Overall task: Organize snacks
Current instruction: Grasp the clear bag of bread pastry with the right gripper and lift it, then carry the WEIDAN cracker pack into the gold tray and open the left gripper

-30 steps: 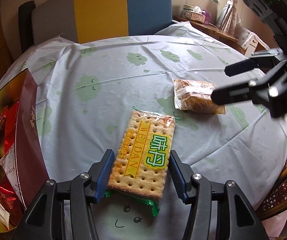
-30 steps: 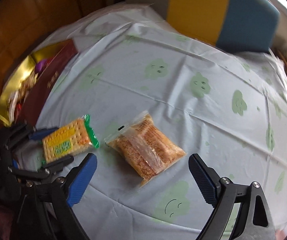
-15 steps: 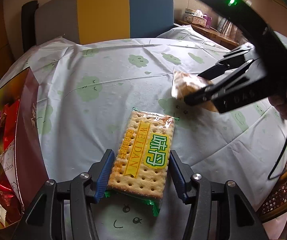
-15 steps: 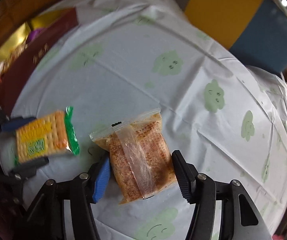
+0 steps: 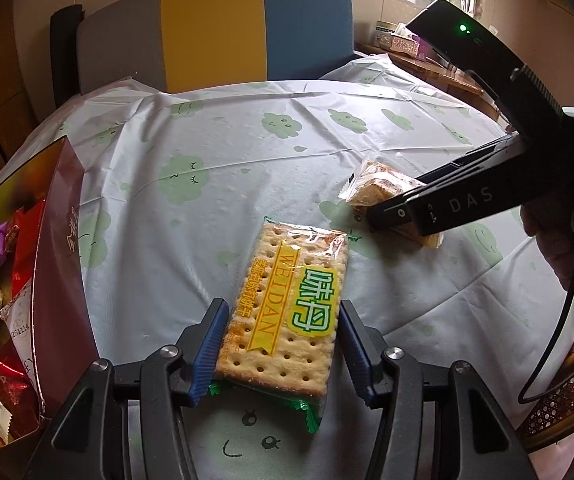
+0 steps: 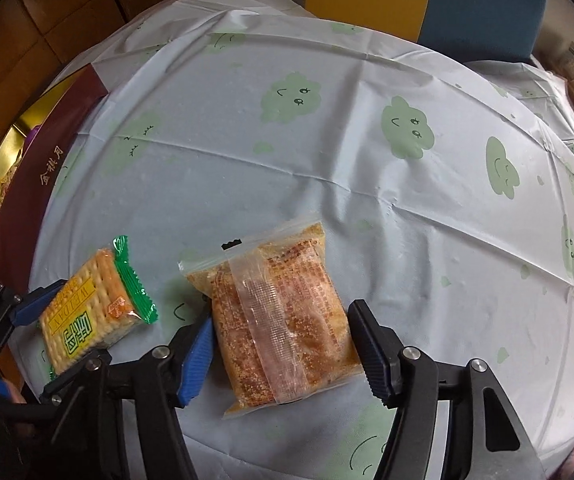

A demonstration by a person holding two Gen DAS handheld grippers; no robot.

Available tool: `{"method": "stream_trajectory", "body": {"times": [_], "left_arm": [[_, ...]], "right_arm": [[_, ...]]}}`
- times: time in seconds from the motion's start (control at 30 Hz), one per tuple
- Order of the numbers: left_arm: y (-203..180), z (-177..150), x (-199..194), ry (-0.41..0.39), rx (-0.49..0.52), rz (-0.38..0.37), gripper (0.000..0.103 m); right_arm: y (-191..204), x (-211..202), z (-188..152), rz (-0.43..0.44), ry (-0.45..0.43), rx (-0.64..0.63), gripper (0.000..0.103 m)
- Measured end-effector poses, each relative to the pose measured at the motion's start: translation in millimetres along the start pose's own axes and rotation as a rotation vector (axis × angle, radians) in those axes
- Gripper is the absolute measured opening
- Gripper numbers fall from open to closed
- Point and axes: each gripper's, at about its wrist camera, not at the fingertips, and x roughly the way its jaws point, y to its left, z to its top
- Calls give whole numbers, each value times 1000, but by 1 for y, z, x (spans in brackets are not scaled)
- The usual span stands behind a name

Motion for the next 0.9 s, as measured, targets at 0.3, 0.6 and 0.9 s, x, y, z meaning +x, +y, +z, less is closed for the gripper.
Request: {"method": "stream_trajectory", "body": {"times": [0.3, 0.6, 0.9], "left_arm": [[-3, 3, 0, 17, -10, 32, 53], [-4, 9, -27, -44, -14, 26, 51], [7, 15, -53, -77, -56, 45, 51]], "right_arm": [[17, 1, -4, -22, -10, -26, 66], [30, 9, -7, -46, -18, -50, 65], [38, 5, -12, -68, -37, -76, 65]]}}
